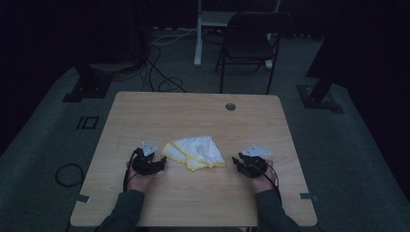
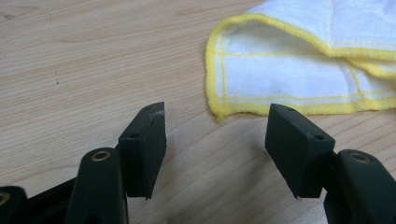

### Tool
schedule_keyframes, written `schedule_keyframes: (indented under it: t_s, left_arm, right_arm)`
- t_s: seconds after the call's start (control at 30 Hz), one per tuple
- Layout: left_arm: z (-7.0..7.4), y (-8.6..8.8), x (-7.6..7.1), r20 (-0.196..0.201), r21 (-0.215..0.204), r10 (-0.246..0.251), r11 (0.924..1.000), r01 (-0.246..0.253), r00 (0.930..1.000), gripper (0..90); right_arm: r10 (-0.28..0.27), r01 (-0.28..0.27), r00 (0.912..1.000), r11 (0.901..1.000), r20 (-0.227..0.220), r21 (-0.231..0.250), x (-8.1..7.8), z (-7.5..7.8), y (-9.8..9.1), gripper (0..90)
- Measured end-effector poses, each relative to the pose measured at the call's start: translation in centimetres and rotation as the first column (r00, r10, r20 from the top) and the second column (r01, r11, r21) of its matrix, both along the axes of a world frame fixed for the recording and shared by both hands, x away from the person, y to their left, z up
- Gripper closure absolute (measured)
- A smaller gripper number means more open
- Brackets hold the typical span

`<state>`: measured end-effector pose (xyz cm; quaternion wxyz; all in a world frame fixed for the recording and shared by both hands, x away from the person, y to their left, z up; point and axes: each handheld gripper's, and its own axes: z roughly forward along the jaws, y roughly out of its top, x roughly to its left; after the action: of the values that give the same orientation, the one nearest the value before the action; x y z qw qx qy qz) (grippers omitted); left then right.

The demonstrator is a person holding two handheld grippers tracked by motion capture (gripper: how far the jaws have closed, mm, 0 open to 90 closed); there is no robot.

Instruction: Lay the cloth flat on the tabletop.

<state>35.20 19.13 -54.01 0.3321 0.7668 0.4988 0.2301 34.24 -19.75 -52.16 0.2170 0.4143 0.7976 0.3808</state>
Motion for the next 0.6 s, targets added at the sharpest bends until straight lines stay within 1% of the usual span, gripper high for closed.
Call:
schedule_keyframes:
  t_s: [0.17, 0.3, 0.6]
  left_arm:
    - [0.1, 0.0, -0.1, 0.001, 0.000, -0.004, 1.0000, 0.004, 1.0000, 39.4]
    - [0.2, 0.0, -0.1, 0.005, -0.006, 0.002, 1.0000, -0.002, 1.0000, 39.4]
    - [0.3, -0.1, -0.3, 0.008, -0.008, -0.003, 1.0000, 0.003, 1.0000, 39.3]
  right_arm:
    - [0.014, -0.014, 0.9999, 0.9999, 0.008, 0.008, 0.0, 0.3, 0.5, 64.1]
    - [0.025, -0.025, 0.9997, 0.9996, 0.005, 0.015, 0.1, 0.4, 1.0, 64.3]
    - [0.066, -0.067, 0.9976, 0.9978, 0.020, 0.004, 0.2, 0.8, 2.2, 66.3]
